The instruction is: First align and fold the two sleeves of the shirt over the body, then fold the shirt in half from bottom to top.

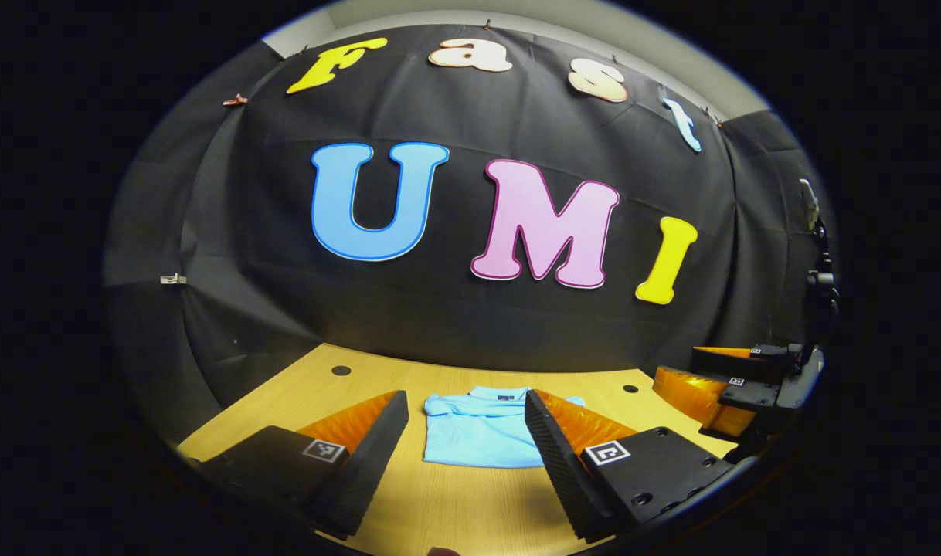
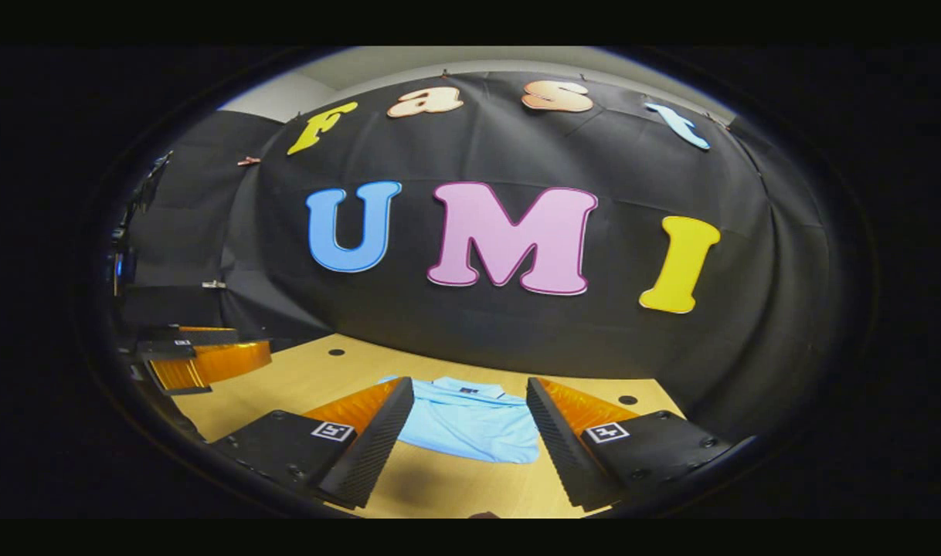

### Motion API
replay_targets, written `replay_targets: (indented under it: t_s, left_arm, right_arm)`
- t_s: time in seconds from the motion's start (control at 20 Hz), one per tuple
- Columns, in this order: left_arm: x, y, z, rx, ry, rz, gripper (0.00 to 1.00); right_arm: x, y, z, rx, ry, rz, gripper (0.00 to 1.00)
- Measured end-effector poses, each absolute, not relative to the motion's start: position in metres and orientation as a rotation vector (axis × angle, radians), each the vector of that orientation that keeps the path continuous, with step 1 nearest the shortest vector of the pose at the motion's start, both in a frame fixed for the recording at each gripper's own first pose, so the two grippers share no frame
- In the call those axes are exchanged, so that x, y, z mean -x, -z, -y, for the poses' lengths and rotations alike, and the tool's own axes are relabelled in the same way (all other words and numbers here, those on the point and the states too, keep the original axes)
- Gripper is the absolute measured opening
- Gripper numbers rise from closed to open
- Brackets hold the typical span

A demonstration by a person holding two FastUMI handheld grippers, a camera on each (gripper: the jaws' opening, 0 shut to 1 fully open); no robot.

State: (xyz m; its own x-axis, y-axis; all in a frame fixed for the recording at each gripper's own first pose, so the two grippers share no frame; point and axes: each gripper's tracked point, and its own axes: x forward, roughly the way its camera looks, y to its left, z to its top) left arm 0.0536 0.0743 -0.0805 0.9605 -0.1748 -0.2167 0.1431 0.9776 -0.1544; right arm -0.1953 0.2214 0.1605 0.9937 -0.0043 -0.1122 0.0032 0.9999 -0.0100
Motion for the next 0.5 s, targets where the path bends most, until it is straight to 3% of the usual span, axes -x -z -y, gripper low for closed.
replay_targets:
  t_s: [0.5]
  left_arm:
    - [-0.057,0.089,-0.067,0.109,0.169,-0.239,0.97]
  right_arm:
    - [0.185,-0.155,-0.237,0.017,-0.046,-0.132,0.93]
